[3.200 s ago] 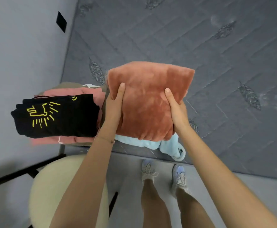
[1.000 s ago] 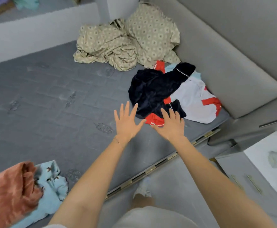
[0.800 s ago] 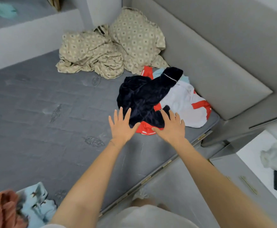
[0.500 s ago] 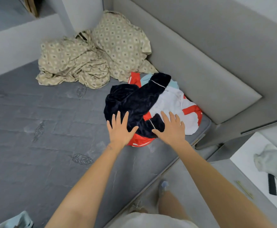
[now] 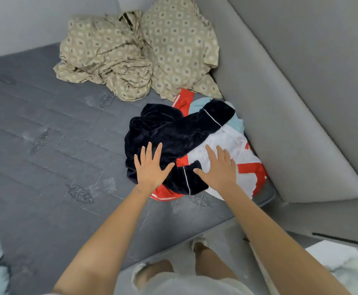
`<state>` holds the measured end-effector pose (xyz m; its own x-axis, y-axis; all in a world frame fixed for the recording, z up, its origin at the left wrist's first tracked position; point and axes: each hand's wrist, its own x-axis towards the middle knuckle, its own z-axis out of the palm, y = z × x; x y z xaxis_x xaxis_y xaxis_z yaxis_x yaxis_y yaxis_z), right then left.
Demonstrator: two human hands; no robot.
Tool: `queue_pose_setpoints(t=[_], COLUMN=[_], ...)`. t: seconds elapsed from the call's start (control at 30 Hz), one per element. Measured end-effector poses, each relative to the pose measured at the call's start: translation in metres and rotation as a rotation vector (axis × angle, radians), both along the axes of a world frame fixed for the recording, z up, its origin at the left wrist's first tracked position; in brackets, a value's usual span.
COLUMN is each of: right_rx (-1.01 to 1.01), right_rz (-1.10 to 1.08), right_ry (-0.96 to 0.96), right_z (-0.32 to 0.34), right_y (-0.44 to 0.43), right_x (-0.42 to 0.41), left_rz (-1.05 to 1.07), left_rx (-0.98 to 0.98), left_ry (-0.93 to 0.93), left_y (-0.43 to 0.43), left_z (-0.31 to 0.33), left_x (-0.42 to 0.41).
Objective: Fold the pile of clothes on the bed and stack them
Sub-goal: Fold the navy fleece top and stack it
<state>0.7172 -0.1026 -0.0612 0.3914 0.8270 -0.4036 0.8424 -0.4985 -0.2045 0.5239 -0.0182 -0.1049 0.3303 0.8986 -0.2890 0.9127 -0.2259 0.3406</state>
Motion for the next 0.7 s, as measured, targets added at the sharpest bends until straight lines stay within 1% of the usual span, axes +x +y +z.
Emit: queue_pose_setpoints(t=[0.1, 0.2, 0.4, 0.47, 0.57, 0.63, 0.7], right_rx=[0.006, -0.030, -0.055, -0.044, -0.014, 0.054, 0.120], right_rz=[0.104, 0.188, 0.317, 0.347, 0.372, 0.396, 0.407], right_ry=[0.019, 0.049, 0.088, 0.084, 0.095, 0.099, 0.082], right_z=[-0.016, -0.035, -0.094, -0.118, -0.155, -0.178, -0.199], right_y=[0.024, 0.046, 0.105, 0.129, 0.164, 0.182, 0.197], right_x=[0.013, 0.016, 0.009, 0.006, 0.002, 0.001, 0.001], left_rz=[0.129, 0.247, 0.404, 0.470, 0.654, 0.714, 0.746], left_rx=[-0.033, -0.072, -0.139, -0.150, -0.186, -0.219, -0.210], left_ry=[-0.009, -0.013, -0.005, -0.070, -0.219, -0.242, -0.248], left_y=[0.001, 0.003, 0.031, 0.052, 0.083, 0.095, 0.104], left_z=[-0.016, -0.034, -0.089, -0.114, -0.152, -0.179, -0.204], left_x=[0.005, 0.000, -0.018, -0.020, -0.016, -0.017, -0.018])
